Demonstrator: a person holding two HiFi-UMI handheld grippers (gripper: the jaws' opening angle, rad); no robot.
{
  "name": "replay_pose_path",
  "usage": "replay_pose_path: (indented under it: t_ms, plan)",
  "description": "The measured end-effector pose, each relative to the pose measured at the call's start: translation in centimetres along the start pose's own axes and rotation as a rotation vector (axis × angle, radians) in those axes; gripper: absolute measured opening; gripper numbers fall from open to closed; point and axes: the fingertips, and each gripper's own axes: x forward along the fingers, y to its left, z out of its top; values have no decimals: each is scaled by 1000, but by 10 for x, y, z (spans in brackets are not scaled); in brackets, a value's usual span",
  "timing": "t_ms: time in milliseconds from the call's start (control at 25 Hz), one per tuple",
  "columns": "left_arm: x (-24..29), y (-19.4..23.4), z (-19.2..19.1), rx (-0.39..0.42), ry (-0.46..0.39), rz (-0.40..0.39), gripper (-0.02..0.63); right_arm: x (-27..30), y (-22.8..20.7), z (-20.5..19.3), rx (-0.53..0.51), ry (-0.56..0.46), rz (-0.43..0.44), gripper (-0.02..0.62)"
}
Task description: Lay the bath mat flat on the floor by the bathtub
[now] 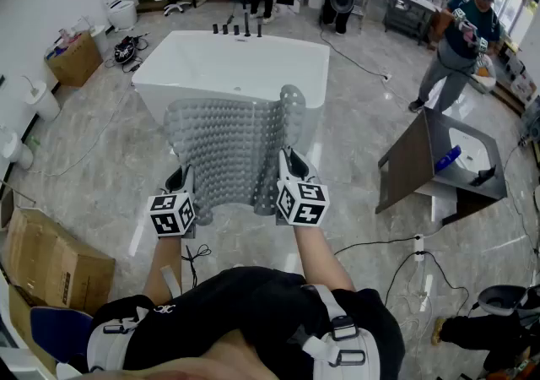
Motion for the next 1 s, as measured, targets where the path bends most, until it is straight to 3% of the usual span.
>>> replay_pose_path:
  t_ms: [440, 1000]
  plan:
    - [3, -21, -12, -15, 30, -25, 43, -9, -16, -9, 30, 37, -16, 58]
    - [15, 5, -18, -22, 40, -65, 43, 13, 3, -26, 22, 76, -45, 58]
